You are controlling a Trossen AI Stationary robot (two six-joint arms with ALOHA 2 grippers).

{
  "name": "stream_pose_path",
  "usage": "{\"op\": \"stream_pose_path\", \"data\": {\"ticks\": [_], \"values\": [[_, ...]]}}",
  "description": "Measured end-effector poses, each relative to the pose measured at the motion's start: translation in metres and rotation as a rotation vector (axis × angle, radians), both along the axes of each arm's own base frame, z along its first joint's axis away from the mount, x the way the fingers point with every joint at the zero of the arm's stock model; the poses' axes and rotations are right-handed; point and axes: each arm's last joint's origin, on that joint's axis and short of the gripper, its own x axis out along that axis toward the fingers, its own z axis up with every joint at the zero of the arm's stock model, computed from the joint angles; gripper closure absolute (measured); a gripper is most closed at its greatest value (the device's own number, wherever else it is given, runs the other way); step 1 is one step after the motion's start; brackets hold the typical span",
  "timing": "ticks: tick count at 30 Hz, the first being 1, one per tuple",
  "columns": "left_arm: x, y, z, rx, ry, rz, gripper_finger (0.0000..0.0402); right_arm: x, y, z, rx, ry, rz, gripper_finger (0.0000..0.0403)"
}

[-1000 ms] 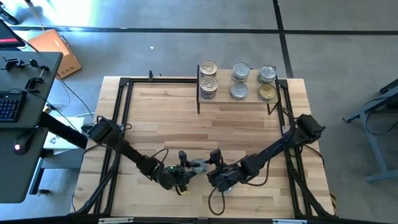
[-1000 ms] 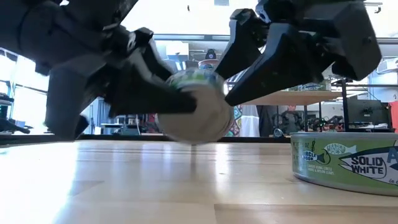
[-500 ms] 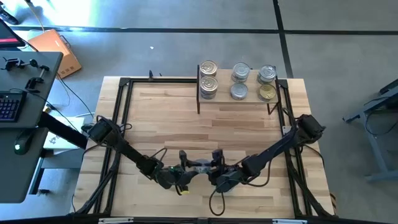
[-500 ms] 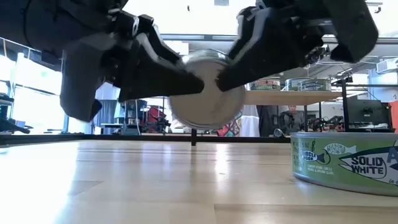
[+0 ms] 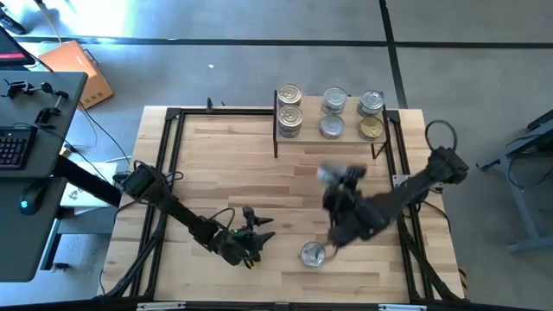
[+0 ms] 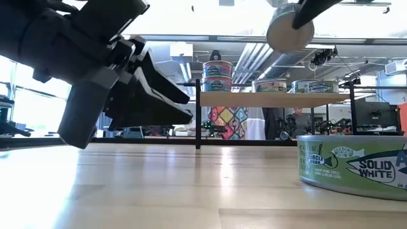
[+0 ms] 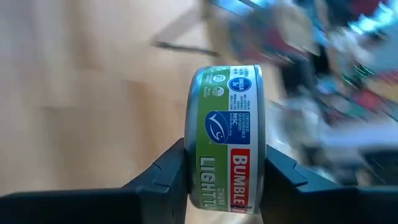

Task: Stack canned seafood by type on shelf
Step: Stack the green white tuna can on top of the other green white tuna can on the shelf

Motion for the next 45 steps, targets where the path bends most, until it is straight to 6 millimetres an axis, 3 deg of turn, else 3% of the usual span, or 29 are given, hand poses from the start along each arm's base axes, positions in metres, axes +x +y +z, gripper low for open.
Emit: {"op": "stream_pose_path", "data": {"ticks": [5, 11, 15, 20, 26, 38, 45], "values": [[0.0, 0.0, 0.0, -0.001, 0.003, -0.002, 0.0184, 0.004, -0.055, 0.022, -0.007, -0.01, -0.064, 0.0282], [0.0, 0.0, -0.001, -0.012, 0.005, -0.001, 0.0184, 0.019, -0.125, 0.022, 0.001, 0.112, -0.17, 0.0282], [-0.001, 0.001, -0.002, -0.006, 0.015, 0.0, 0.0184, 0.033, -0.157, 0.015, 0.053, 0.159, -0.165, 0.0282], [-0.001, 0.001, -0.002, -0.012, 0.016, 0.002, 0.0184, 0.038, -0.185, 0.005, 0.066, 0.214, -0.23, 0.0282], [-0.001, 0.001, -0.002, -0.012, 0.019, 0.001, 0.0184, 0.04, -0.197, -0.002, 0.092, 0.242, -0.266, 0.0249], [-0.001, 0.001, -0.002, -0.012, 0.02, 0.0, 0.0184, 0.035, -0.194, -0.006, 0.18, 0.315, -0.245, 0.0156], [-0.001, 0.001, -0.002, -0.011, 0.019, 0.001, 0.0184, 0.033, -0.195, -0.004, 0.127, 0.299, -0.297, 0.0138]]}}
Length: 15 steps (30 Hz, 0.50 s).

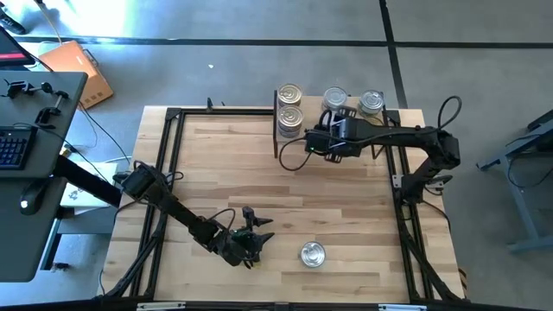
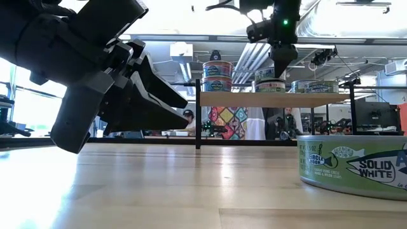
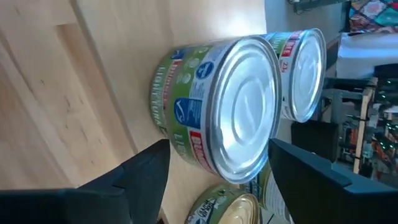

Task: Stack canned seafood by type on shelf
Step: Stack the green white tuna can on top of the other green white tuna can on the shelf

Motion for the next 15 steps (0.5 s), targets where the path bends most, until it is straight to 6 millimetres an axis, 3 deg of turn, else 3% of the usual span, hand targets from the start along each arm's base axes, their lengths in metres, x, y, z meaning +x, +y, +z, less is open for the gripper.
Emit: {"op": "stream_pose_path", "data": {"ticks": [15], "values": [[0.0, 0.0, 0.0, 0.0, 0.0, 0.0, 0.0184, -0.017, 0.003, 0.002, -0.043, 0.06, -0.132, 0.0137]]}}
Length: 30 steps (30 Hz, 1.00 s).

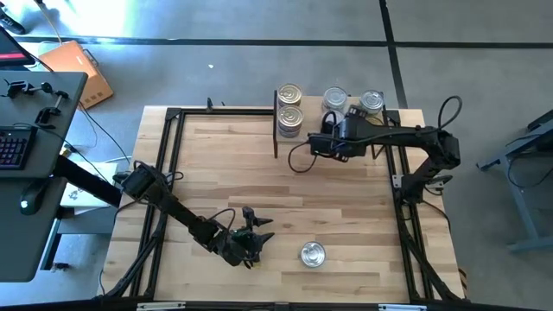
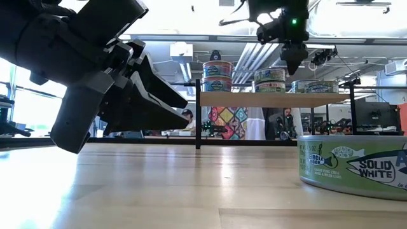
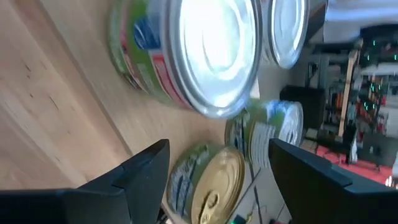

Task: Stack canned seafood by type on shelf
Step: Stack the green white tuna can on top of the other green white tuna can on the shelf

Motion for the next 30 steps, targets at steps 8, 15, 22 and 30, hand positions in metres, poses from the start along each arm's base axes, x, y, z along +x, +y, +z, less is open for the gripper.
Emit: {"op": "stream_pose_path", "data": {"ticks": [8, 15, 22, 30], "values": [[0.0, 0.0, 0.0, -0.015, -0.007, 0.006, 0.0184, -0.003, 0.013, 0.009, 0.122, -0.049, 0.089, 0.0139], [0.0, 0.0, 0.0, -0.015, -0.007, 0.006, 0.0184, -0.018, 0.026, 0.029, 0.36, -0.198, 0.172, 0.0172], [0.0, 0.0, 0.0, -0.016, -0.007, 0.006, 0.0184, -0.009, 0.017, 0.04, 0.437, -0.412, 0.247, 0.0277], [0.0, -0.001, 0.0, -0.04, 0.002, -0.019, 0.0184, 0.004, -0.021, 0.029, 0.395, -0.434, 0.196, 0.0396]]}}
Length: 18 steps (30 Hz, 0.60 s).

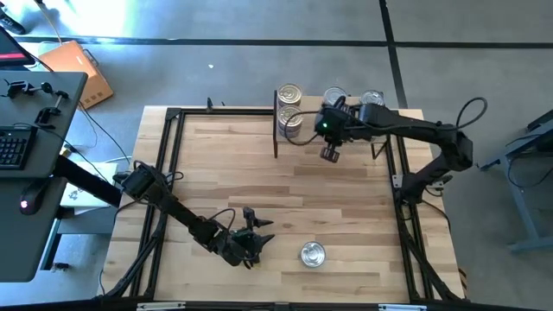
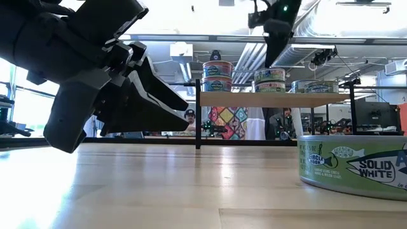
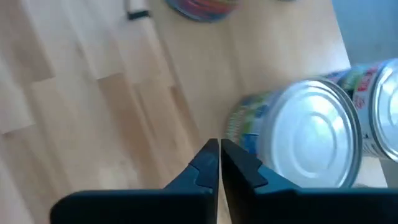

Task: Stack canned seafood by type on shelf
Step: Stack the green white tuna can on top of the other green white tuna can on the shelf

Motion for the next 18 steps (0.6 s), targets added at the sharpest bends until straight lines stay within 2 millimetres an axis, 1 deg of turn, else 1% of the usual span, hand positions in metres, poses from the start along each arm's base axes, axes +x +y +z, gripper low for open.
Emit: {"op": "stream_pose_path", "data": {"ticks": [3, 7, 12, 15, 18], "values": [[0.0, 0.0, 0.0, 0.0, 0.001, -0.001, 0.0184, 0.001, -0.009, -0.005, -0.013, 0.024, -0.036, 0.039], [0.0, 0.0, 0.0, -0.001, 0.001, -0.001, 0.0184, 0.001, -0.011, -0.004, -0.084, 0.042, -0.073, 0.0386], [0.0, 0.0, 0.0, -0.001, 0.001, -0.001, 0.0184, -0.001, -0.005, 0.0, -0.122, 0.033, -0.083, 0.0396], [0.0, 0.0, 0.0, -0.001, 0.001, -0.002, 0.0184, 0.0, 0.001, 0.001, -0.123, 0.022, -0.06, 0.0402], [0.0, 0.0, 0.0, -0.002, -0.002, -0.001, 0.0184, 0.002, 0.003, 0.004, -0.135, -0.011, -0.063, 0.0402]]}}
